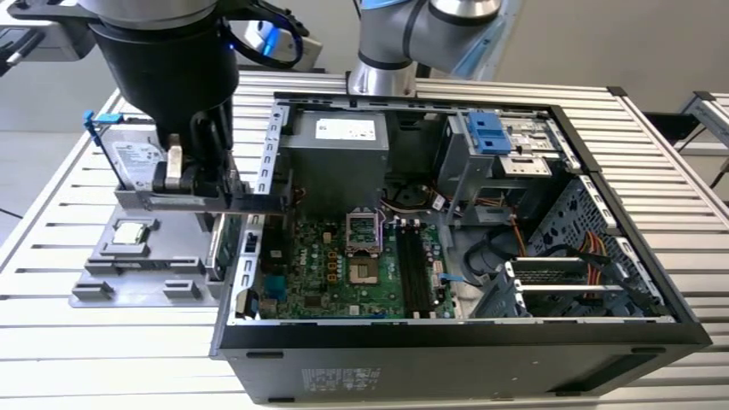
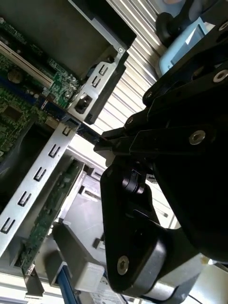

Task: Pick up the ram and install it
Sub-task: 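Pick up the ram and move it above insertion slot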

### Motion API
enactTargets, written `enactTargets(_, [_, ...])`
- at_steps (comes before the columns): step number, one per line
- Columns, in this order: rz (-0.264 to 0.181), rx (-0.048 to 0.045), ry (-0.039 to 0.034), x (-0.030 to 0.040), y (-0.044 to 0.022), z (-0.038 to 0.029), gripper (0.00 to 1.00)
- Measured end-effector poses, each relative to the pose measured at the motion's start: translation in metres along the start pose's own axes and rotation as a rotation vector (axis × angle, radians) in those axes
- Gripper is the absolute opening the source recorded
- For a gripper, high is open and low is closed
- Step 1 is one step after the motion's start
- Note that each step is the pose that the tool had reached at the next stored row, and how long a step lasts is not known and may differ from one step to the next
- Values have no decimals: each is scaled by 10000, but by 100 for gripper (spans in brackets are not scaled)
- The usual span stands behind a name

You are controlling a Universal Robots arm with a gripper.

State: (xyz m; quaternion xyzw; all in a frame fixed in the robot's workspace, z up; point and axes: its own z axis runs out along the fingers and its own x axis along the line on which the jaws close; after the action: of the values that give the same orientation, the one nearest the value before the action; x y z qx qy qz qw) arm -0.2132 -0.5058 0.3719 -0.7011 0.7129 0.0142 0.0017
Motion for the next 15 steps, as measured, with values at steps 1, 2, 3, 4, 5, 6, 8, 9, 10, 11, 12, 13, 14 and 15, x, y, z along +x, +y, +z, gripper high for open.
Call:
enactTargets(1, [0, -6, 0, 1, -18, -1, 0])
enactTargets(2, [0, -13, 0, 3, -35, -1, 0])
enactTargets(3, [0, -20, 1, 4, -53, -2, 0])
enactTargets(4, [0, -26, 0, 6, -70, -2, 0])
enactTargets(5, [0, -31, 0, 7, -87, -1, 0])
enactTargets(6, [0, -36, 0, 8, -104, -2, 0])
enactTargets(8, [0, -45, 1, 10, -137, -3, 0])
enactTargets(9, [0, -49, 1, 12, -154, -3, 0])
enactTargets(10, [1, -53, 0, 13, -170, -3, 0])
enactTargets(11, [1, -58, 1, 14, -187, -4, 0])
enactTargets(12, [1, -62, 1, 15, -203, -4, 0])
enactTargets(13, [1, -65, 0, 16, -218, -4, 0])
enactTargets(14, [1, -69, 1, 17, -234, -5, 0])
enactTargets(15, [1, -70, 1, 17, -247, -5, 0])
